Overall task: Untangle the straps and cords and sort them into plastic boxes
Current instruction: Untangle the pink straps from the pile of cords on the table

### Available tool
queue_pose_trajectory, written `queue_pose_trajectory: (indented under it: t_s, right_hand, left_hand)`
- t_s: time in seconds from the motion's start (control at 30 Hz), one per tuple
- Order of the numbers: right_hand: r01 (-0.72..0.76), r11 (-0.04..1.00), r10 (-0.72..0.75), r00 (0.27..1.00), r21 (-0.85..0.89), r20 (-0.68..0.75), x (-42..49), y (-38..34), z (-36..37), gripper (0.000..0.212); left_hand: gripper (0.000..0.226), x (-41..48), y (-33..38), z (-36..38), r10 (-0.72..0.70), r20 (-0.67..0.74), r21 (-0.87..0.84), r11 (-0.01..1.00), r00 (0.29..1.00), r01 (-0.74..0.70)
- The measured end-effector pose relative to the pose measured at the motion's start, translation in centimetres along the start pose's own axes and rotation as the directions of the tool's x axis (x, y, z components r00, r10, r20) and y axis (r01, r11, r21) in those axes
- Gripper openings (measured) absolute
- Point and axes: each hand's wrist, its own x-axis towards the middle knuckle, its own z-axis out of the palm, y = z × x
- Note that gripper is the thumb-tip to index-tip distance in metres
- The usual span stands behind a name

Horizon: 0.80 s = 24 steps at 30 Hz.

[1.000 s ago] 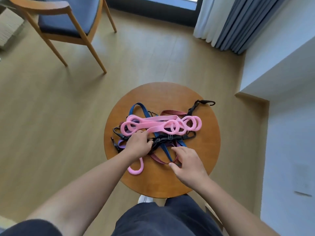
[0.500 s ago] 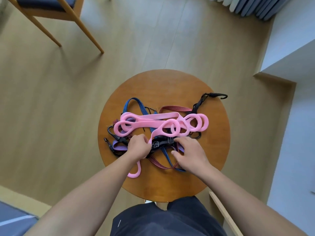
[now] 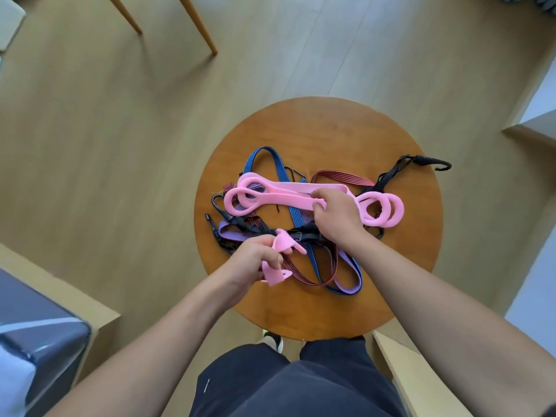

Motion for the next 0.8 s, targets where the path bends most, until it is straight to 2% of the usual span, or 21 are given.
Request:
queue_pose_trajectory:
  t_s: [0.2, 0.3, 0.4, 0.53, 0.63, 0.8]
  right_hand:
    - [0.106, 0.952, -0.084, 0.992, -0.286, 0.091, 1.2, 0.2, 1.1, 0.03]
    - [0.156, 0.879, -0.133, 0.988, -0.451, 0.083, 1.1, -0.2, 1.7, 0.028]
    - [0.154, 0.82, -0.109, 0.988, -0.552, 0.113, 1.0, -0.5, 2.2, 0.024]
    - [0.142, 0.842, -0.106, 0.99, -0.521, 0.098, -0.1, -1.0, 2.1, 0.022]
    - [0.143, 0.869, -0.162, 0.987, -0.474, 0.001, -1.5, -1.5, 1.1, 0.015]
    - [0.105, 0.917, -0.164, 0.978, -0.384, -0.126, -4.4, -1.8, -0.6, 0.011]
  left_hand:
    - [0.046, -0.1, -0.8, -0.8, 0.094, -0.224, -0.083, 0.99, 0.97, -0.115]
    - [0.041, 0.3, -1.5, -1.0, 0.141, -0.28, -0.061, 0.985, 0.95, -0.164]
    - [0.049, 0.7, -2.0, -1.2, 0.181, -0.323, -0.039, 0.978, 0.929, -0.205]
    - [0.059, 0.2, -2.2, -1.5, 0.201, -0.387, -0.023, 0.974, 0.9, -0.227]
    - [0.05, -0.6, -2.4, -1.7, 0.254, -0.416, -0.007, 0.959, 0.873, -0.283]
    - [0.035, -2.5, -2.4, -1.8, 0.309, -0.409, -0.061, 0.93, 0.859, -0.363]
